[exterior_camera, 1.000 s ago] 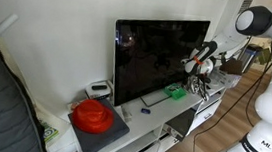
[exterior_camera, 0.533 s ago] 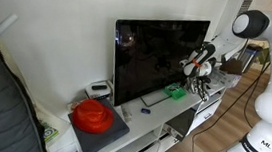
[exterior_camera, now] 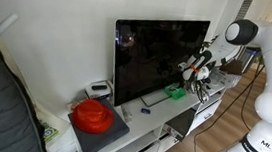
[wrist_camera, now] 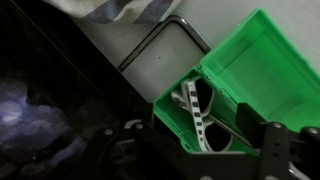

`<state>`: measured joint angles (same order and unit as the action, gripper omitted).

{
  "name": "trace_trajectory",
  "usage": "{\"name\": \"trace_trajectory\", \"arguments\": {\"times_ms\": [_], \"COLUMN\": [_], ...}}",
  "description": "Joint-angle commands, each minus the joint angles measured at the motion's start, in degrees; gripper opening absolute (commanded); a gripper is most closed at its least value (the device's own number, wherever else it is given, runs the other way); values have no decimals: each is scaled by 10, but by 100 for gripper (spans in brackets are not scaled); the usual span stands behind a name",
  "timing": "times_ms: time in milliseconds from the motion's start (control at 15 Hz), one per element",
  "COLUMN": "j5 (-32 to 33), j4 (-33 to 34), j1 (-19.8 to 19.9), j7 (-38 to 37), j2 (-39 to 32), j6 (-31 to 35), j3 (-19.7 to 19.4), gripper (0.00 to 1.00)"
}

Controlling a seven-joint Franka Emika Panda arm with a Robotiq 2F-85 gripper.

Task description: Pick up the white sun glasses from the green lunch box and put them on the tv stand

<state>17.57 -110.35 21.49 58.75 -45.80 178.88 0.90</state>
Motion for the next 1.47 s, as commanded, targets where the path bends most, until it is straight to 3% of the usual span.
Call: {"name": "trace_trajectory", "arguments": {"times_ms": [0, 200, 333, 467, 533, 667, 933, 1000, 1067, 1267, 1400], "j5": [24, 26, 25, 23, 22, 16, 10, 9, 9, 10, 10], "j4": [37, 53, 60, 64, 66, 72, 87, 91, 94, 100, 94], "j1": [2, 17, 36, 52, 64, 65, 56, 54, 51, 45, 36], "j7": [11, 23, 39, 56, 67, 78, 90, 91, 90, 89, 82], "j2": [-31, -45, -53, -60, -64, -70, -80, -82, -84, -87, -78], "j6": [9, -1, -8, -18, -26, -39, -50, -50, -49, -45, -43], "j3": [1, 23, 49, 73, 88, 91, 79, 76, 72, 63, 52], "gripper": [54, 31, 23, 22, 27, 30, 44, 37, 22, 1, 0]}}
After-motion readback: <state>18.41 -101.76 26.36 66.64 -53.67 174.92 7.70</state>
